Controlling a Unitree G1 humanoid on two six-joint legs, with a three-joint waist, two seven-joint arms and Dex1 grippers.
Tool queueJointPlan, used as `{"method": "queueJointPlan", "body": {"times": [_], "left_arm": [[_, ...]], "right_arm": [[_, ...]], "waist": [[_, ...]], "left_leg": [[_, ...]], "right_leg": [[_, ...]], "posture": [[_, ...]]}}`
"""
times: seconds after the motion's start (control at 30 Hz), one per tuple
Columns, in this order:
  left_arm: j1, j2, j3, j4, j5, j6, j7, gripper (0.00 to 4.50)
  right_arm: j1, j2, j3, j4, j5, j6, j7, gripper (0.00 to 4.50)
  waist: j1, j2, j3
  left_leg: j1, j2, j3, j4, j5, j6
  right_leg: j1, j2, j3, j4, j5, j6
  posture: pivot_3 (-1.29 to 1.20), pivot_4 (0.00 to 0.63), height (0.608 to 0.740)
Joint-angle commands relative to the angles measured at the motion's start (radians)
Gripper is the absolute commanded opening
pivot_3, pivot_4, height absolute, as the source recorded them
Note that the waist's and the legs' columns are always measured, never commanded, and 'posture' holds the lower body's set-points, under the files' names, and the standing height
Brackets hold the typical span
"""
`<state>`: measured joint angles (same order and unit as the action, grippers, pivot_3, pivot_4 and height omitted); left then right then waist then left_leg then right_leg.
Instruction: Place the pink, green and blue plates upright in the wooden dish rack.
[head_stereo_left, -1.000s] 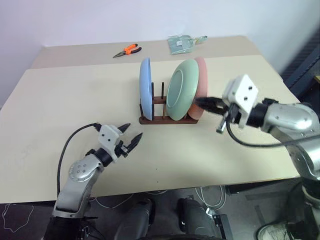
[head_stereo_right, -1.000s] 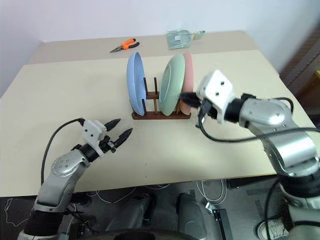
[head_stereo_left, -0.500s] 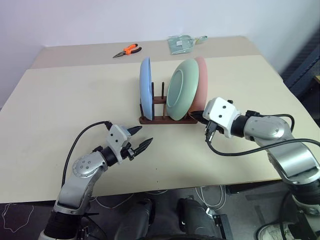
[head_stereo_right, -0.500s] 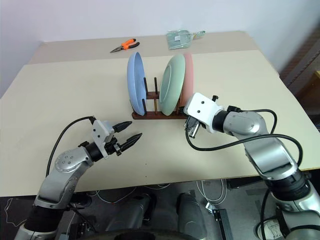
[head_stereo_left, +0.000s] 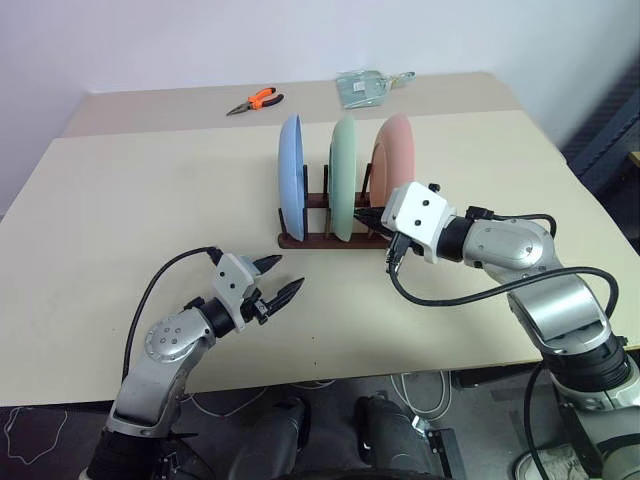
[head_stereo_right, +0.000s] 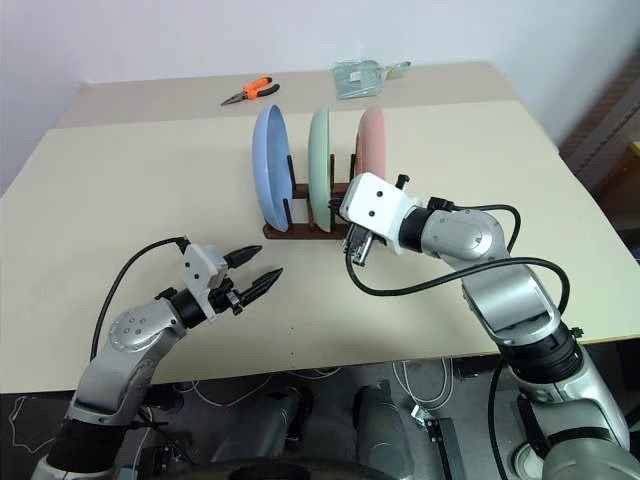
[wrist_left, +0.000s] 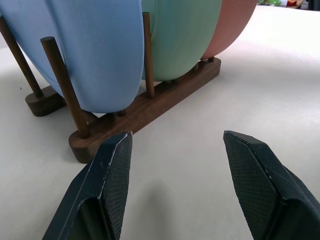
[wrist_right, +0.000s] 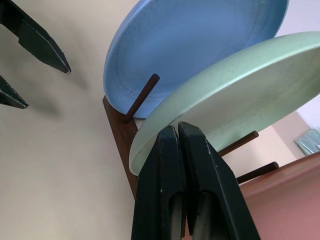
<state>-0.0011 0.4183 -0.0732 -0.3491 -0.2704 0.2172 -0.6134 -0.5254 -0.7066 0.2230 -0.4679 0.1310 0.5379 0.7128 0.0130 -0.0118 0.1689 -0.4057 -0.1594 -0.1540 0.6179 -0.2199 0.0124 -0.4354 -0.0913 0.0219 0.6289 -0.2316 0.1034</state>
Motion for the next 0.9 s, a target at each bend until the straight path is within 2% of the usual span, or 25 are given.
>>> {"method": "queueJointPlan", "body": {"times": [0.03,0.17,0.3,0.43,0.67,0.9], "left_arm": [[0.000,-0.004,-0.002,-0.025,0.004,-0.012,0.004,2.97],[0.001,0.008,0.028,-0.003,0.007,-0.016,0.011,2.97],[0.008,0.040,0.081,0.025,0.007,-0.024,0.010,2.97],[0.030,0.077,0.144,0.058,0.017,-0.037,0.018,2.97],[0.087,0.104,0.210,0.074,0.048,-0.067,0.044,2.97],[0.138,0.078,0.224,0.058,0.051,-0.079,0.077,2.97]], "right_arm": [[0.000,-0.025,-0.031,-0.042,-0.008,-0.006,0.021,0.04],[0.111,-0.123,-0.123,-0.079,0.058,0.002,0.110,0.04],[0.270,-0.156,-0.260,-0.106,0.182,0.010,0.190,0.04],[0.339,-0.097,-0.357,0.036,0.210,-0.045,0.156,0.04],[0.299,0.010,-0.368,0.315,0.188,-0.234,0.129,0.04],[0.265,0.072,-0.319,0.424,0.168,-0.322,0.140,0.04]], "waist": [[0.001,0.000,0.000],[0.009,0.000,0.000],[0.018,0.000,0.000],[0.019,0.000,0.000],[0.024,0.000,0.000],[0.025,0.000,0.000]], "left_leg": [[0.000,0.000,0.000,0.000,0.000,0.000],[0.000,0.000,0.000,0.001,0.000,0.001],[0.000,0.000,0.001,0.001,-0.001,0.001],[0.000,0.000,0.002,0.001,-0.001,0.002],[0.002,0.000,0.006,0.002,-0.002,0.003],[0.002,0.000,0.007,0.002,-0.002,0.003]], "right_leg": [[0.000,0.000,0.000,0.000,0.000,0.000],[0.000,0.000,0.000,0.000,0.000,0.000],[0.001,0.000,0.000,0.000,0.000,0.000],[0.001,0.000,0.001,0.000,0.000,0.000],[0.001,-0.002,0.001,0.000,0.000,0.000],[0.001,-0.002,0.002,0.000,0.000,0.000]], "posture": [[0.00,0.150,0.740],[0.00,0.150,0.740],[0.00,0.150,0.740],[0.00,0.150,0.740],[0.00,0.150,0.740],[0.00,0.150,0.740]]}}
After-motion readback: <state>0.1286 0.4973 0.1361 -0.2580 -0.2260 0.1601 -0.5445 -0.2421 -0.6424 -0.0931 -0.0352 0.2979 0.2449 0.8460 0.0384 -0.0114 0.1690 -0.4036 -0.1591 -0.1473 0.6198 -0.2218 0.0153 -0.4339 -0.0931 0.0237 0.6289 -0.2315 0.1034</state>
